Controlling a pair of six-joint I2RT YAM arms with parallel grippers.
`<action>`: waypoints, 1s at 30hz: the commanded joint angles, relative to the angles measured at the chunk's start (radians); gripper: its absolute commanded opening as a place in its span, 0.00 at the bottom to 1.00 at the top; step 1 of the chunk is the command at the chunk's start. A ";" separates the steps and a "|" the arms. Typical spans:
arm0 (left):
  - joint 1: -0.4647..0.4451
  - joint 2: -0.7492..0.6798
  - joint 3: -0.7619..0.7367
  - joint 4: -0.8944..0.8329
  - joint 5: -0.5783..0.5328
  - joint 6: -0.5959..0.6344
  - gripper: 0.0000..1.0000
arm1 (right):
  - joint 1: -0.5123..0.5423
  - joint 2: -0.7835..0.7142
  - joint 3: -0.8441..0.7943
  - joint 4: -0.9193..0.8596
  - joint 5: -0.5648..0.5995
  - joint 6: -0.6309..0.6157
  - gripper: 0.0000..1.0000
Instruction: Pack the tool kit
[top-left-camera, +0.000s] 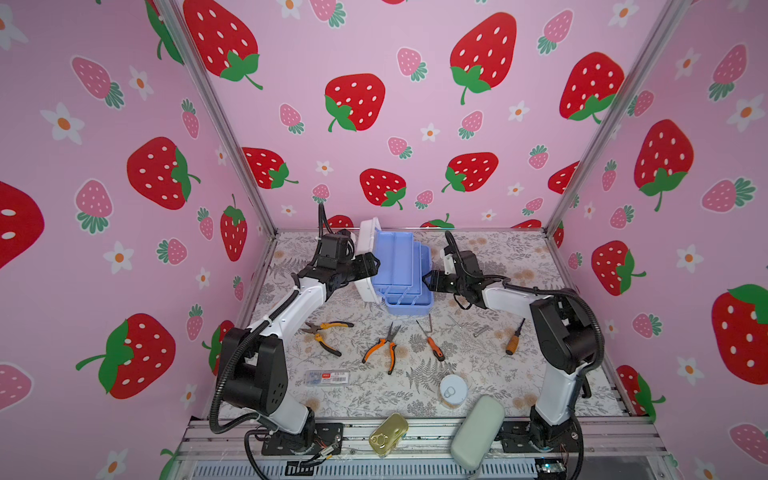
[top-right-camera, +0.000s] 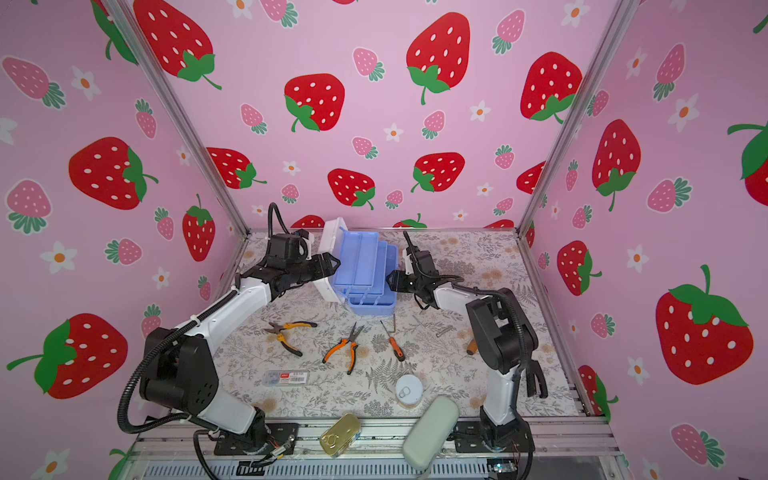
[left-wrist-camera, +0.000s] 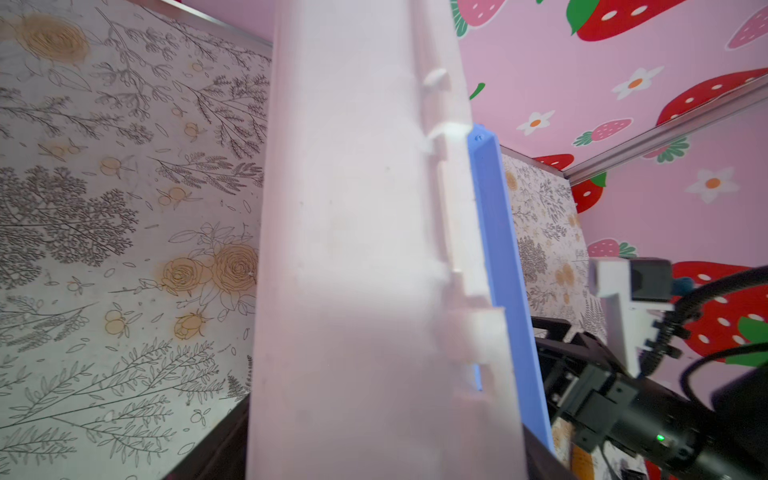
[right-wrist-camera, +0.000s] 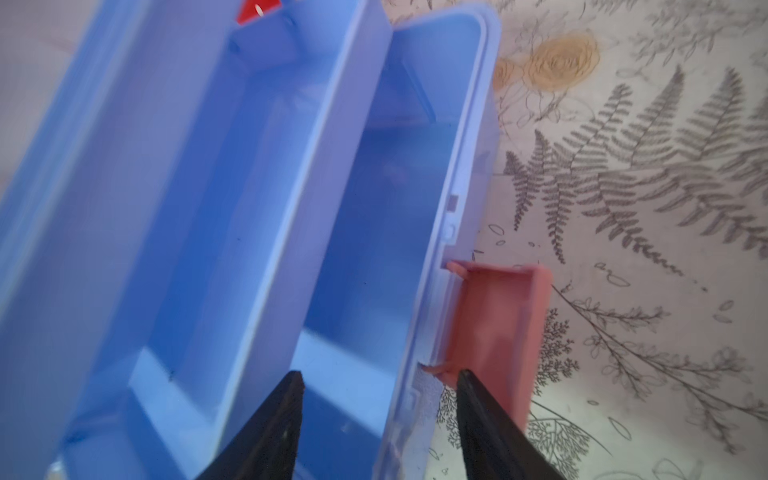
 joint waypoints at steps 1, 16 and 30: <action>0.022 -0.012 -0.026 0.068 0.098 -0.042 0.83 | 0.009 0.045 0.036 -0.049 0.008 -0.005 0.61; 0.176 0.120 -0.157 0.339 0.284 -0.210 0.86 | -0.024 0.077 0.104 -0.062 0.045 0.016 0.45; 0.241 0.207 -0.171 0.363 0.269 -0.240 0.92 | -0.057 0.115 0.103 -0.061 0.058 0.039 0.45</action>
